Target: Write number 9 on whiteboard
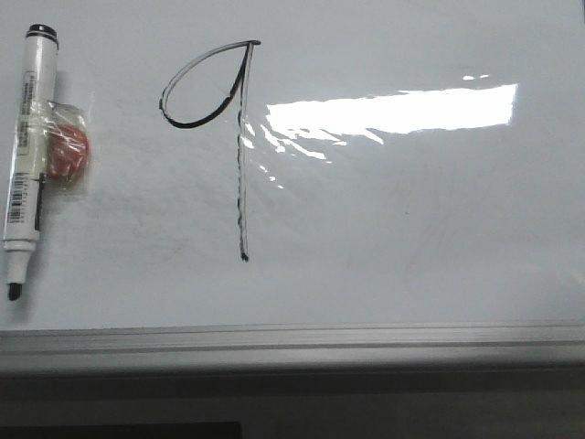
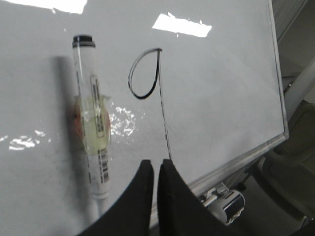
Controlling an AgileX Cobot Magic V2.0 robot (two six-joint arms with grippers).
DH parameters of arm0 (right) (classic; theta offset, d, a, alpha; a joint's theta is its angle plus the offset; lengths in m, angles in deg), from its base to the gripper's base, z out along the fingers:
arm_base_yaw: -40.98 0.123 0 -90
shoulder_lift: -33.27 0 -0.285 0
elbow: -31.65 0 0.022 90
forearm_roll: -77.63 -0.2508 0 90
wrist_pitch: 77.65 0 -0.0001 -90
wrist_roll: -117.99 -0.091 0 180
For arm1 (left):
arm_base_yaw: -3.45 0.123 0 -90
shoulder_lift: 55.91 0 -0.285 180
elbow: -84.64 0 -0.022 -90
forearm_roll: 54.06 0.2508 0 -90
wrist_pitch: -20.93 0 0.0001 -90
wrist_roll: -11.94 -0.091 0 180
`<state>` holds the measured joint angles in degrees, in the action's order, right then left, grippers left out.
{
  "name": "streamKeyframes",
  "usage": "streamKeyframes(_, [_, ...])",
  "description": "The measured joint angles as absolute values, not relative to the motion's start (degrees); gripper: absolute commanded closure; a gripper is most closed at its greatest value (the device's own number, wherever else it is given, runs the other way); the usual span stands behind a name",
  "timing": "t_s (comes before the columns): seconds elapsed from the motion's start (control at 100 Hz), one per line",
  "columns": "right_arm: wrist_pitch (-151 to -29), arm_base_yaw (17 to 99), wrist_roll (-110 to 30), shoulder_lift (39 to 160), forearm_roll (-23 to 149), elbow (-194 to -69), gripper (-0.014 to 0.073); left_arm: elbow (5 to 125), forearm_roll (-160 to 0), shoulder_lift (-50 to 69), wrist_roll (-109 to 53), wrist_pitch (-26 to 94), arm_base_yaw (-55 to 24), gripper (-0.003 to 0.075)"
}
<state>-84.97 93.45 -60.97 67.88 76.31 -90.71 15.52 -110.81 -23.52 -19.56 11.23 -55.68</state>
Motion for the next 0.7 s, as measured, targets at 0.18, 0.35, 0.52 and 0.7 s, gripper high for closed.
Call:
streamKeyframes(0.18, [-83.4, 95.11, -60.97, 56.01, 76.31, -80.77, 0.0657, 14.21, -112.1, -23.61, -19.56, 12.42, -55.68, 0.0741])
streamKeyframes(0.35, [-83.27, 95.11, -60.97, 50.12, 76.31, -76.96, 0.0657, 14.21, -112.44, -23.61, -19.56, 12.42, -55.68, 0.0741])
streamKeyframes(0.52, [-82.96, 95.11, -60.97, 49.27, 76.31, -76.71, 0.0657, 14.21, -112.44, -23.61, -19.56, 12.42, -55.68, 0.0741])
streamKeyframes(0.7, [-82.82, 95.11, -60.97, 49.27, 76.31, -76.71, 0.0657, 14.21, -112.44, -23.61, -19.56, 12.45, -55.68, 0.0741])
